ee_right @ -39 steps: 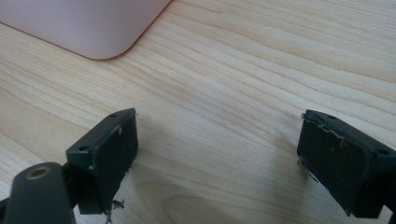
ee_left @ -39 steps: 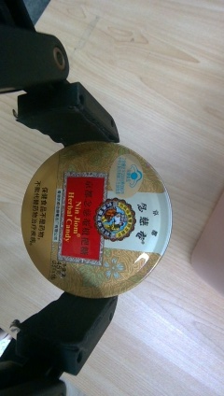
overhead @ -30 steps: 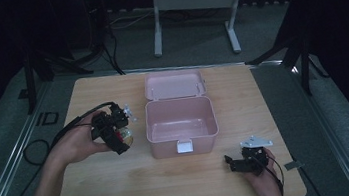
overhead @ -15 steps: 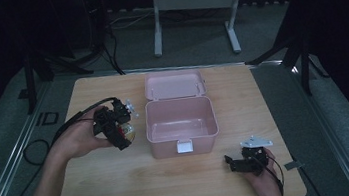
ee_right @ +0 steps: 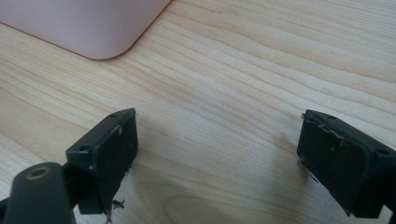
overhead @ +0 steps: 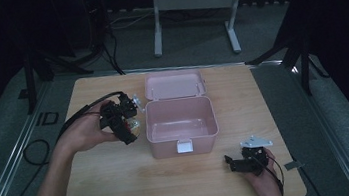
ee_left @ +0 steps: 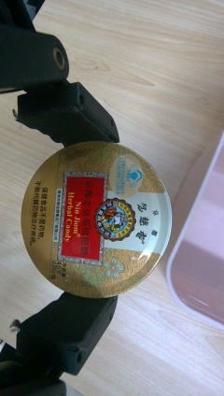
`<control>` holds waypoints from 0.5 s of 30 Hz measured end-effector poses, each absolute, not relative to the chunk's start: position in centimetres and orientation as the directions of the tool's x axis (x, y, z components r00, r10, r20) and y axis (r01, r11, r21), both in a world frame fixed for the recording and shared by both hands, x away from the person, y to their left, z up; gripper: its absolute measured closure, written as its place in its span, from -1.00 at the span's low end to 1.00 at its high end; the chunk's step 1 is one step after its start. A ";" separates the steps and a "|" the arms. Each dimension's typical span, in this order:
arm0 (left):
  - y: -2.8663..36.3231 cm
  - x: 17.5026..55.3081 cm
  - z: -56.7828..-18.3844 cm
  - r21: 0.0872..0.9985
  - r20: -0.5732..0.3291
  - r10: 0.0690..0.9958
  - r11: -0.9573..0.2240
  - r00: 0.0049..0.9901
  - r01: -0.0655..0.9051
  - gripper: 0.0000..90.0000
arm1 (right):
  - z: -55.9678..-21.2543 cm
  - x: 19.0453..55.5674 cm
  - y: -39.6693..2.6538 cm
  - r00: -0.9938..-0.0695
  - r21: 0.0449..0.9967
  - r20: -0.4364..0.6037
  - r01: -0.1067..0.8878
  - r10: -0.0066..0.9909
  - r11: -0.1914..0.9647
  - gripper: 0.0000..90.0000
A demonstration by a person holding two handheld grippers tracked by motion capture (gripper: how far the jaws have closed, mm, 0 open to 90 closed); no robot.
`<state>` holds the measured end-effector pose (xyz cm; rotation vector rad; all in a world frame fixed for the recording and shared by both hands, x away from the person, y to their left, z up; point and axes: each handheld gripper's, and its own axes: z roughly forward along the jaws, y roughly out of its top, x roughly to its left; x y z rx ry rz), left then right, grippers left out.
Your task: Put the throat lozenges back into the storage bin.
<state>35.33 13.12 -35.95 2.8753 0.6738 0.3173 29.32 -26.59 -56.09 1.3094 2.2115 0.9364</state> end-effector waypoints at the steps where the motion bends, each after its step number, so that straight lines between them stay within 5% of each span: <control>1: 13.0 35.4 -35.9 0.213 0.165 0.453 -0.884 0.876 0.416 -0.53 | -56.1 29.3 -26.6 -0.479 0.720 -0.005 0.607 0.878 0.336 -0.73; 15: 11.7 36.1 -35.5 0.210 0.155 0.428 -0.895 0.890 0.394 -0.53 | -56.1 29.3 -26.6 -0.479 0.719 -0.005 0.608 0.878 0.336 -0.73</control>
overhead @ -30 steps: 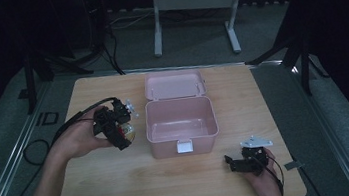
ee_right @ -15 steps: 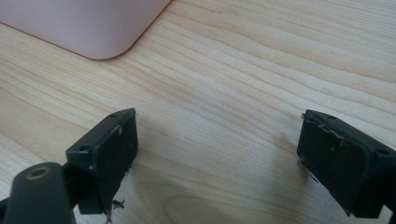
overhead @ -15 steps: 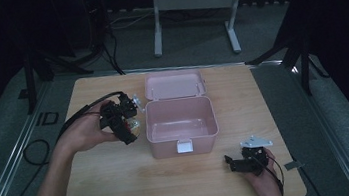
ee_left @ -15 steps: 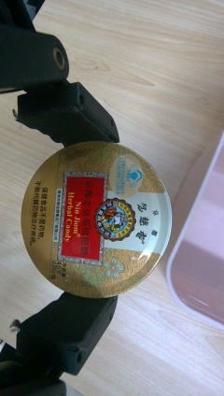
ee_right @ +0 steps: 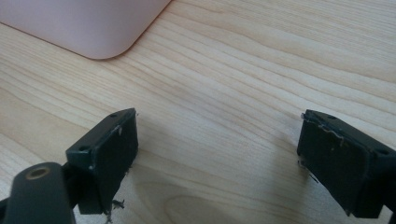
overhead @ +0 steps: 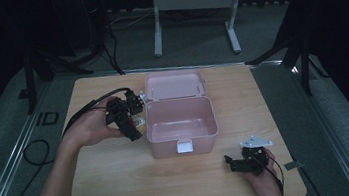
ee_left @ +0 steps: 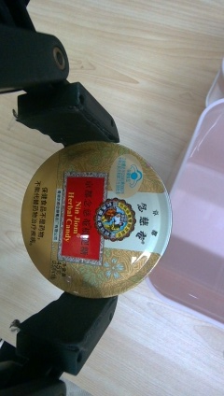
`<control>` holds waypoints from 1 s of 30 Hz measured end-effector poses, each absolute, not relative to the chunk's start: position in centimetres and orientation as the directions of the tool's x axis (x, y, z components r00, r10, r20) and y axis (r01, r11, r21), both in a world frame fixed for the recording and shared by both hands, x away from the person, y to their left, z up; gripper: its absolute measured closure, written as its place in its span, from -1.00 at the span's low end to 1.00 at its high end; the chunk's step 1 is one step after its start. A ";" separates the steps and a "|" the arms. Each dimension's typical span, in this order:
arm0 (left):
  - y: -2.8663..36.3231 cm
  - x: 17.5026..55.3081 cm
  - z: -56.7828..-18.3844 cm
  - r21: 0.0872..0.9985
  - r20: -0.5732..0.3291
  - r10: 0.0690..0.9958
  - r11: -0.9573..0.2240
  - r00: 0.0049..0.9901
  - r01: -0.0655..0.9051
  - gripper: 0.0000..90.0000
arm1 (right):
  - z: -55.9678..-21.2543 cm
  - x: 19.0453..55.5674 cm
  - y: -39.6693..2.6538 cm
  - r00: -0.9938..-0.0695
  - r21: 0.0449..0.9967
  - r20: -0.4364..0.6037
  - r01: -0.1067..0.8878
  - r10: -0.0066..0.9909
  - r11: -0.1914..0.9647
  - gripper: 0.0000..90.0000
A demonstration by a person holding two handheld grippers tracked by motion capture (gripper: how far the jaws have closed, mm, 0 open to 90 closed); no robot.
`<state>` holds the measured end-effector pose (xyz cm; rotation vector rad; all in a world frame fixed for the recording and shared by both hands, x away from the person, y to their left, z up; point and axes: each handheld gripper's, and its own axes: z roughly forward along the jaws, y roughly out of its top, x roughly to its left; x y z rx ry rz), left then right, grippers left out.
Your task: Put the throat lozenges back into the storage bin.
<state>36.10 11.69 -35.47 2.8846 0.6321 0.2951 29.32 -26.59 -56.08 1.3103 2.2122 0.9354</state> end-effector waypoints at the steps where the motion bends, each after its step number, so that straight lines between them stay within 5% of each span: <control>1: 11.6 36.1 -35.4 0.212 0.154 0.428 -0.895 0.891 0.393 -0.53 | -56.1 29.3 -26.6 -0.479 0.719 -0.005 0.608 0.878 0.336 -0.73; 30: 8.9 37.0 -35.5 0.196 0.141 0.389 -0.912 0.910 0.360 -0.53 | -56.1 29.3 -26.6 -0.479 0.719 -0.005 0.608 0.878 0.336 -0.73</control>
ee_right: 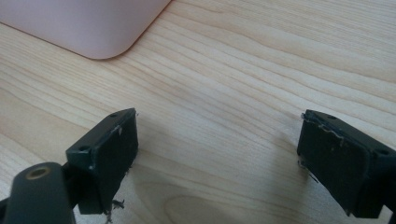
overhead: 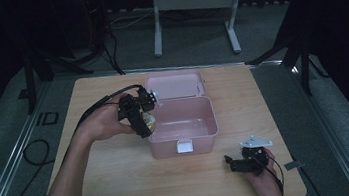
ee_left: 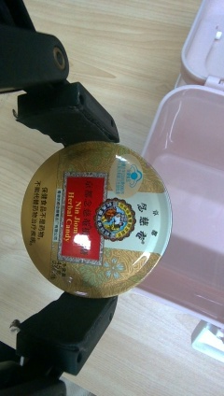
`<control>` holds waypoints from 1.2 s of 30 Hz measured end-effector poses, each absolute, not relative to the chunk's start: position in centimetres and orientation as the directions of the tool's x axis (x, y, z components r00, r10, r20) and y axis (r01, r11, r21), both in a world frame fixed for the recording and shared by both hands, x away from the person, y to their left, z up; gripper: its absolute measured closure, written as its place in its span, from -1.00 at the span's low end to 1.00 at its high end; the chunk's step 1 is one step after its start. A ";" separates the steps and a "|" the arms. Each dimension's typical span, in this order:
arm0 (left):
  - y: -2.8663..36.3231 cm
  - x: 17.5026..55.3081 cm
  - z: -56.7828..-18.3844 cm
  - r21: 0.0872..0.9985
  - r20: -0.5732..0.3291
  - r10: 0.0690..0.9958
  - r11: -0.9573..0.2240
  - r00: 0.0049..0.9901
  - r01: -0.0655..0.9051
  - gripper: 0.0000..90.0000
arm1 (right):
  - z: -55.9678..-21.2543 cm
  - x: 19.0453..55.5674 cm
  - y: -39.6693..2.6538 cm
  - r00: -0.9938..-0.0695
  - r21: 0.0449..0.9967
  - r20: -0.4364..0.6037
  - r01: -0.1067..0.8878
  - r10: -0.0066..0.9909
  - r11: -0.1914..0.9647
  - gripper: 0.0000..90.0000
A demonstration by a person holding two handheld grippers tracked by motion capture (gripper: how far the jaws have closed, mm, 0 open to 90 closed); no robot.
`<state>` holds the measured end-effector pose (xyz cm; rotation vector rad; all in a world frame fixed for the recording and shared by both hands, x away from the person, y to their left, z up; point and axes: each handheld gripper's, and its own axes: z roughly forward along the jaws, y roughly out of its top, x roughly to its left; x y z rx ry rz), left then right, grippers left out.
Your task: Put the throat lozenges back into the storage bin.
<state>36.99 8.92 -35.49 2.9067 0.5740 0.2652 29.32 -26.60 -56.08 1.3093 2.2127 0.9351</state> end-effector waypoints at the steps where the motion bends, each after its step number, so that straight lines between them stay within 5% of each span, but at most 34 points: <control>1: 8.8 37.0 -35.5 0.196 0.137 0.388 -0.912 0.911 0.360 -0.53 | -56.1 29.3 -26.6 -0.479 0.719 -0.005 0.608 0.878 0.336 -0.73; 36: 5.9 38.1 -36.7 0.145 0.090 0.346 -0.932 0.934 0.332 -0.53 | -56.1 29.3 -26.6 -0.480 0.719 -0.006 0.608 0.878 0.337 -0.73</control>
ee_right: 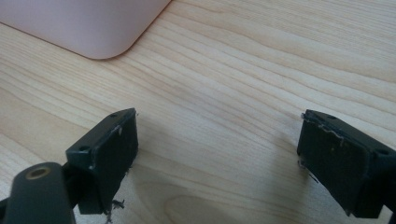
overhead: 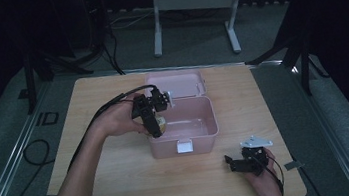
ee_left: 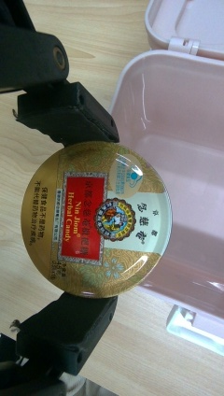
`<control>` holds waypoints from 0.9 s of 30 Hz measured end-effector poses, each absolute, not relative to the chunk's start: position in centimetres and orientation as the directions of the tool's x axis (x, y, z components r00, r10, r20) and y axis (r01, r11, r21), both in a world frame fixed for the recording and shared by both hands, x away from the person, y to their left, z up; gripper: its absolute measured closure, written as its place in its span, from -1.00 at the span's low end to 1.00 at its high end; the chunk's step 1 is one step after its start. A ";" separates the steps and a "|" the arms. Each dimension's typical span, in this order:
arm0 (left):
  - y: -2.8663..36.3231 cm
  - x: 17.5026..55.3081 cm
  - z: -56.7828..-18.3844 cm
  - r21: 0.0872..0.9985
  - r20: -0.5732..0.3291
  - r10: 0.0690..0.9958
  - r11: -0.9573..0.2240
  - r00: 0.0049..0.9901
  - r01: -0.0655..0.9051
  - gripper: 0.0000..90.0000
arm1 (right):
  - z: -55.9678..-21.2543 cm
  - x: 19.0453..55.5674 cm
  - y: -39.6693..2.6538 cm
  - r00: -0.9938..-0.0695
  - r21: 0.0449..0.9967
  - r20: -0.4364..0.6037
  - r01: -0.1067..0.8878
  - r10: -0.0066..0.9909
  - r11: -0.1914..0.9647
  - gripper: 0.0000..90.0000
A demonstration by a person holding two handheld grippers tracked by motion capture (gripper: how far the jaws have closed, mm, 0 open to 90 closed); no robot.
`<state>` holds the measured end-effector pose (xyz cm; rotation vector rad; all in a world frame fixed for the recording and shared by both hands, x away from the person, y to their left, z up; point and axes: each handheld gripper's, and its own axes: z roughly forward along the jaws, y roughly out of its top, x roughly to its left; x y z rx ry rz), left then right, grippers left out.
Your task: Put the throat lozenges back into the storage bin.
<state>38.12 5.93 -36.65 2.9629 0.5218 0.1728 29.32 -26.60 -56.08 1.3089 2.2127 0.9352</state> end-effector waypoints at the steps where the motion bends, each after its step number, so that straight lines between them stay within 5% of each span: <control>1: 5.8 38.1 -36.7 0.144 0.089 0.345 -0.933 0.934 0.330 -0.53 | -56.1 29.3 -26.6 -0.480 0.719 -0.006 0.608 0.877 0.337 -0.73; 27: 4.6 38.6 -37.5 0.138 0.066 0.343 -0.933 0.937 0.332 -0.54 | -56.1 29.3 -26.6 -0.479 0.719 -0.006 0.608 0.878 0.337 -0.73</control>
